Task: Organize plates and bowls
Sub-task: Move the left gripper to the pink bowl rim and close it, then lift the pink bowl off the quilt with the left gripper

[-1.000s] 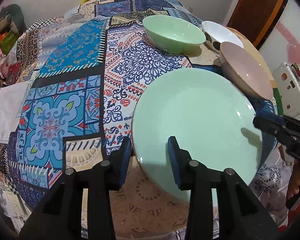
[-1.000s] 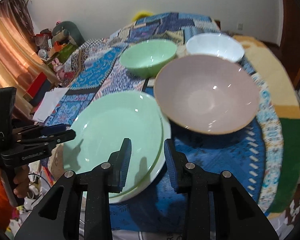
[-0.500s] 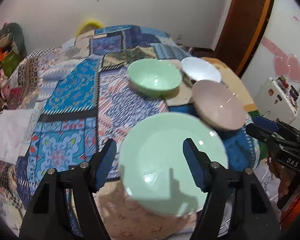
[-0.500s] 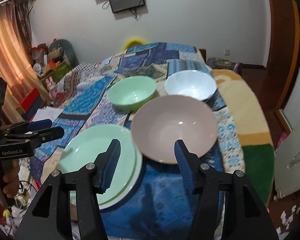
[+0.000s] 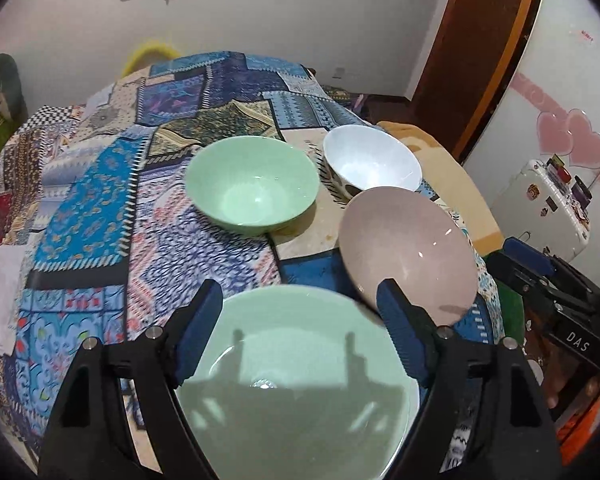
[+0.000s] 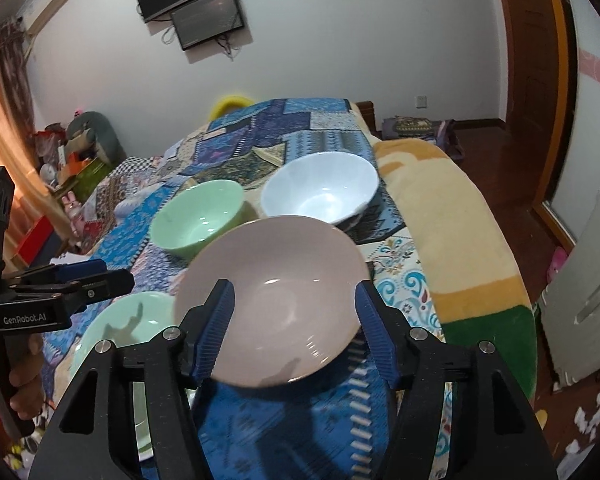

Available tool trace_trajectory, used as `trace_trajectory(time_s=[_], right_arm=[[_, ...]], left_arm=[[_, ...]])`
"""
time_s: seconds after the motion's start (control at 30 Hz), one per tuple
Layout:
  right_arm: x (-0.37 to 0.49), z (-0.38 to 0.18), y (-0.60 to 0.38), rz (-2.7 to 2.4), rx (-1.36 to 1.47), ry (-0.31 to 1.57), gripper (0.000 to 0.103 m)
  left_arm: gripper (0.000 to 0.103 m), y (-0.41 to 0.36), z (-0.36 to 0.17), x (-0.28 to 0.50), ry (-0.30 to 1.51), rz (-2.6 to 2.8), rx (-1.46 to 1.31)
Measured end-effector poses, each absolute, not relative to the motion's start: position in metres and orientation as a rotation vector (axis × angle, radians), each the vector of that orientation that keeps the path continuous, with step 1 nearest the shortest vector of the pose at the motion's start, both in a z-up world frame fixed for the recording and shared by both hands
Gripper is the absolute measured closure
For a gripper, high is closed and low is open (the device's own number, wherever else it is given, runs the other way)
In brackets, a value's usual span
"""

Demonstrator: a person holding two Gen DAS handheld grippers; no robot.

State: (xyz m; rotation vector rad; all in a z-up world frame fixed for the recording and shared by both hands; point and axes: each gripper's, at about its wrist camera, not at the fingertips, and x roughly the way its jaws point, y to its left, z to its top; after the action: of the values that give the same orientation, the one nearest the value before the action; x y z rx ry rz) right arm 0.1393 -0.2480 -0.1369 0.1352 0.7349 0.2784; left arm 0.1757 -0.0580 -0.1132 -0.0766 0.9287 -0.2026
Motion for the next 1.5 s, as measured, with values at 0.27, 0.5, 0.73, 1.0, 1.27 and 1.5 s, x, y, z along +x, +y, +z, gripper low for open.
trace_trajectory(time_s=[0.27,0.5,0.73,1.0,1.27,1.5], right_arm=[[0.155,-0.16,-0.257,0.253,0.153,0.779,0.044],[0.158,-0.177,-0.264,0.259,0.198,0.827,0.055],[0.159,-0.181,-0.271,0.281,0.24,0.842,0.069],[0.156,-0.179,-0.267,0.306,0.263,0.854,0.081],[0.154,-0.171,-0.268,0.281,0.253,0.845,0.081],[0.146,-0.151,-0.264,0.272,0.235,0.792,0.081]], left_arm=[[0.023,-0.081,-0.143,0.217,0.994,-0.225,-0.066],[0.03,-0.098,-0.164,0.24,1.044,-0.248,-0.048],[0.054,-0.109,-0.181,0.253,1.105,-0.271,-0.03],[0.078,-0.12,-0.192,0.254,1.118,-0.31,-0.004],[0.084,-0.13,-0.189,0.247,1.102,-0.305,0.034],[0.084,-0.126,-0.178,0.236,1.098,-0.323,-0.003]])
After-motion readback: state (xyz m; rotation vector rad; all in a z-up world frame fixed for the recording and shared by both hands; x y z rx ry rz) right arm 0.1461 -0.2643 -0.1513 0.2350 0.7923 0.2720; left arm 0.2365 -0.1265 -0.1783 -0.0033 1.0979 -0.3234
